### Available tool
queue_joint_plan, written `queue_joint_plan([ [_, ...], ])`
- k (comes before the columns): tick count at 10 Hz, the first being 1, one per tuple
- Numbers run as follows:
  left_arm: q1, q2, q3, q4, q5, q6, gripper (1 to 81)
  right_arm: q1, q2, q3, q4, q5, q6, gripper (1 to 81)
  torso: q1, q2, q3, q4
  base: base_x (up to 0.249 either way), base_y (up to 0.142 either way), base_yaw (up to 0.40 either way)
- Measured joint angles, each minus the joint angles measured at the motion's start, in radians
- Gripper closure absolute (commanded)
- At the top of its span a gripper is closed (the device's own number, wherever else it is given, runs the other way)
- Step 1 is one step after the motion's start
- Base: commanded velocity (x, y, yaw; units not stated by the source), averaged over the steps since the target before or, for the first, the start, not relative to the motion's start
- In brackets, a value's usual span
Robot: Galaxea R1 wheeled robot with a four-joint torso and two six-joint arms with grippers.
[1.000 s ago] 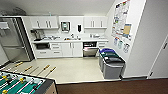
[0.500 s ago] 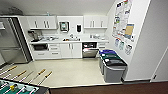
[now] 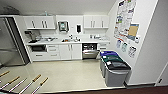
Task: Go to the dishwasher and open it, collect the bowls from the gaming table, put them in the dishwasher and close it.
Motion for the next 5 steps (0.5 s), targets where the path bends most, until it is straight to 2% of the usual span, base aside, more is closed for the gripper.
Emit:
queue_joint_plan([
  [5,0.000,0.003,0.000,0.000,-0.001,0.000,81.1,0.000,-0.003,0.000,0.000,0.000,0.000,81.1,0.000,0.000,0.000,0.000,0.249,0.000,0.000],
])
